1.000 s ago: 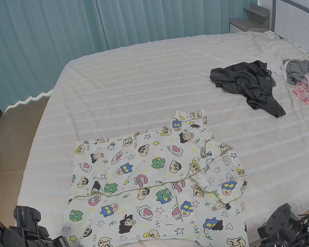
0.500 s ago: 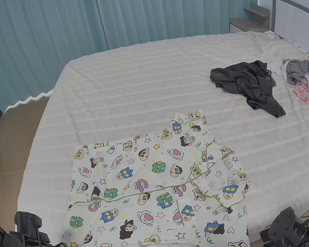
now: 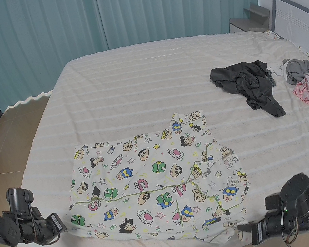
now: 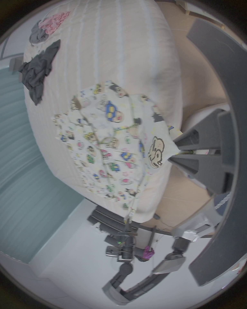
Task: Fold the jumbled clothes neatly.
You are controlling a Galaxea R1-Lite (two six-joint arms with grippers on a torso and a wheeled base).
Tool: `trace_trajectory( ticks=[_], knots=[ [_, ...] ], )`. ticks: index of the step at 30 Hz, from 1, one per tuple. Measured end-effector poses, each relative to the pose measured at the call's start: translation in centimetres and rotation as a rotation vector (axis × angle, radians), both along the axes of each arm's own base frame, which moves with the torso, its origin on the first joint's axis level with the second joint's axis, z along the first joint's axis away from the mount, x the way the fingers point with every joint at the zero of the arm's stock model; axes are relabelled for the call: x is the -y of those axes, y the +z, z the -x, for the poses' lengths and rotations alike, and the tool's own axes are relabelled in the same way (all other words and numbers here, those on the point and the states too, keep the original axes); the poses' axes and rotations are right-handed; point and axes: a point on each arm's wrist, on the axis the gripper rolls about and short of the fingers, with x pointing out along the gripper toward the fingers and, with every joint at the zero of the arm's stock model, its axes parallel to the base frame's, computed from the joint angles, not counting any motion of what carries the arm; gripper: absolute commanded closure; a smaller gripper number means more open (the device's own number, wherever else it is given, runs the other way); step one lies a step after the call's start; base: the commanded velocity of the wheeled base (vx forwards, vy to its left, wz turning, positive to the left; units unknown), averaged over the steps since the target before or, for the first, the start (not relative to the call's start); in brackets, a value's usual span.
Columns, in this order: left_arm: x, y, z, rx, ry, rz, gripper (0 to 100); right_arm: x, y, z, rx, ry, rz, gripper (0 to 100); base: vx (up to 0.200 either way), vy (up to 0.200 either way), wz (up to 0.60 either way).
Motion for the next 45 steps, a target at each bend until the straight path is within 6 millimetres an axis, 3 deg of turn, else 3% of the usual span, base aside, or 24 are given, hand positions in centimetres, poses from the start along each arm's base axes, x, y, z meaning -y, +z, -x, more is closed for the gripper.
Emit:
trace_trajectory(
  ticks=[13, 26, 34, 43, 44, 45],
  knots=[
    [1.0, 3.3, -7.1, 0.192, 0.081, 0.084, 100, -1.0, 2.2, -7.2, 0.146, -0.159, -0.078, 100, 0.0, 0.0, 0.0],
    [2.1, 1.2, -14.9, 0.226, 0.167, 0.079, 100, -0.9, 1.5, -13.7, 0.197, -0.265, -0.072, 100, 0.0, 0.0, 0.0],
    [2.1, -0.6, -16.8, 0.208, 0.205, 0.094, 100, -0.9, 0.4, -16.1, 0.193, -0.3, -0.068, 100, 0.0, 0.0, 0.0],
    [2.1, -0.9, -17.7, 0.217, 0.213, 0.102, 100, -1.2, -0.6, -18.8, 0.212, -0.327, -0.079, 100, 0.0, 0.0, 0.0],
    [2.1, -0.9, -17.8, 0.22, 0.217, 0.105, 0, -1.2, -0.7, -19.1, 0.215, -0.331, -0.081, 100, 0.0, 0.0, 0.0],
    [2.1, -0.9, -17.9, 0.221, 0.221, 0.109, 0, -1.2, -0.7, -19.3, 0.217, -0.335, -0.082, 100, 0.0, 0.0, 0.0]
  ],
)
